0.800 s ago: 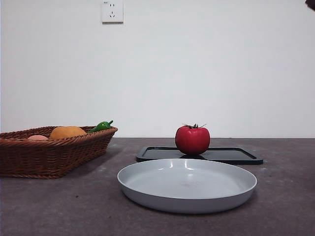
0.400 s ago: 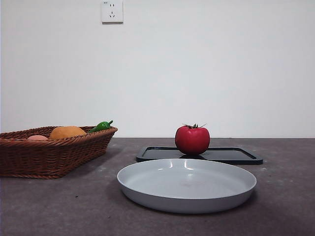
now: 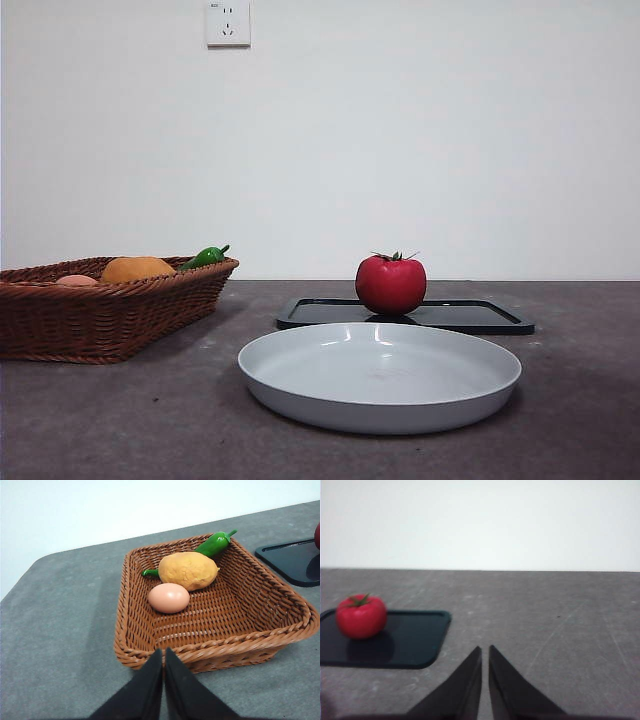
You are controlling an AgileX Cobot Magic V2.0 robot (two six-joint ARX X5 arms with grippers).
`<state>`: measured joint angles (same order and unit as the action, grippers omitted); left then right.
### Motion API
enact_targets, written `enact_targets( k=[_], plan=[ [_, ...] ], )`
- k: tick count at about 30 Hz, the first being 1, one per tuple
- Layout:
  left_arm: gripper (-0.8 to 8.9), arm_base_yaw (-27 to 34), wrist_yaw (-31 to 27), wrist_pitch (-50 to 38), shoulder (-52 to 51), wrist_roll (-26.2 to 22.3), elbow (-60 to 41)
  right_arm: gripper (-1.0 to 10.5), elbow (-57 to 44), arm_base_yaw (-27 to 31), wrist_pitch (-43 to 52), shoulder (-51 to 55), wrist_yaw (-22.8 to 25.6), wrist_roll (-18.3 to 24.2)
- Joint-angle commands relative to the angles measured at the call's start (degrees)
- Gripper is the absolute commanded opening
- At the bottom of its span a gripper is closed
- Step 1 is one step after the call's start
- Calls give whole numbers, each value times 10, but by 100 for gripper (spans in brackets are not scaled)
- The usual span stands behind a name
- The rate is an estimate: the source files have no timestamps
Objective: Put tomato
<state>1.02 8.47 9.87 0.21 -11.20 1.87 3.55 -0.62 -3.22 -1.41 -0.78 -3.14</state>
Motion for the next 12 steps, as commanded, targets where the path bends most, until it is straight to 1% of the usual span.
enact_targets(
  k=[1,7,12],
  plan=[
    [8,2,-1,5,0,3,-12,17,-21,2,8,13,11,-15],
    [8,2,-1,5,0,3,-12,17,-30,7,-16,12,14,-7],
    [8,2,-1,5,0,3,-12,17,-30,8,-37,12,13,-9]
  ],
)
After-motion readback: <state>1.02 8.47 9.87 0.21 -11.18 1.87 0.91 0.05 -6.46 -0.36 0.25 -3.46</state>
